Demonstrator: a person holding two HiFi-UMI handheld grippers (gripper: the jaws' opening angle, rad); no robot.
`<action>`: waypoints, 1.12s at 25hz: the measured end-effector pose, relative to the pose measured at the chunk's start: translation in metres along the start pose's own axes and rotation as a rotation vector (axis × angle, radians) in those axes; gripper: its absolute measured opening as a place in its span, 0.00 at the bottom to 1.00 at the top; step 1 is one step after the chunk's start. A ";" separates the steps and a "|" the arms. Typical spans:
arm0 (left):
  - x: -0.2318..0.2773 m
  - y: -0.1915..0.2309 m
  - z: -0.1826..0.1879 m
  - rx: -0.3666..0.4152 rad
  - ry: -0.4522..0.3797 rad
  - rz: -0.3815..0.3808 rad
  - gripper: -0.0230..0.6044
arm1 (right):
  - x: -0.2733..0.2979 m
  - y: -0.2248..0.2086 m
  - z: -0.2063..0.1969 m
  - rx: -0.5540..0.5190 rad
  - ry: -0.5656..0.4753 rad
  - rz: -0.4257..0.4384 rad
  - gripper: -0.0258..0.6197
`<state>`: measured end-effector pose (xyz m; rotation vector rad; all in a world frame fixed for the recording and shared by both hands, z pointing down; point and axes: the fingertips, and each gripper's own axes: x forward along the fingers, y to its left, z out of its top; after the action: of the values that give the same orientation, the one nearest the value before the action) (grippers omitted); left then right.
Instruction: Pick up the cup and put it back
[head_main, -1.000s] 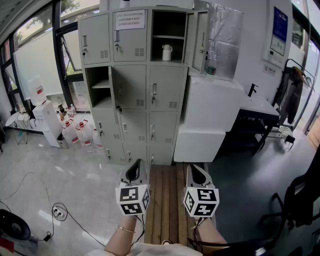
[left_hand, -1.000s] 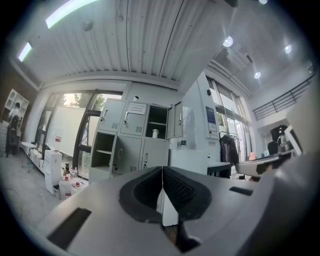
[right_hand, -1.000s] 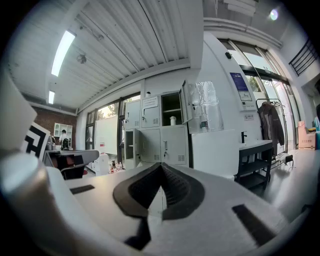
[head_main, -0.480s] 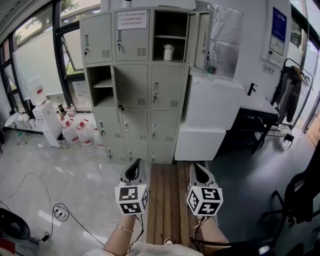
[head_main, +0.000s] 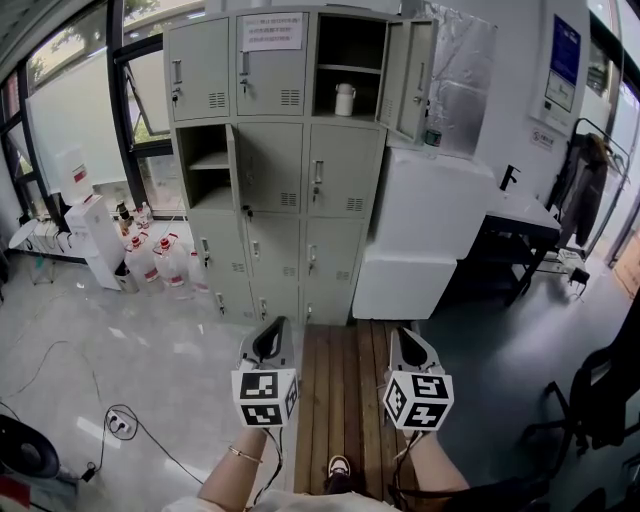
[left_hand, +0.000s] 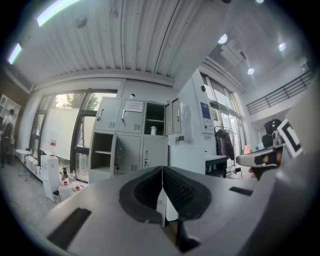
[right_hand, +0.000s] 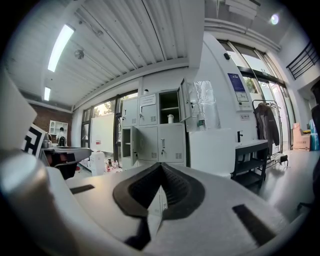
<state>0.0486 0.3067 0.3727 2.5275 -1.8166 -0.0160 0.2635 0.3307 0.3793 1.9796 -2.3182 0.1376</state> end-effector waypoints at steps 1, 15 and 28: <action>0.004 0.002 -0.001 0.006 0.002 -0.004 0.05 | 0.005 0.000 0.000 -0.002 0.000 0.000 0.03; 0.121 0.040 0.006 -0.005 -0.010 0.015 0.05 | 0.130 -0.036 0.031 -0.029 -0.033 0.022 0.03; 0.272 0.062 0.031 -0.008 -0.053 0.088 0.05 | 0.280 -0.093 0.077 -0.049 -0.065 0.093 0.03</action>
<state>0.0760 0.0290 0.3454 2.4619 -1.9414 -0.0882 0.3108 0.0318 0.3394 1.8821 -2.4301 0.0226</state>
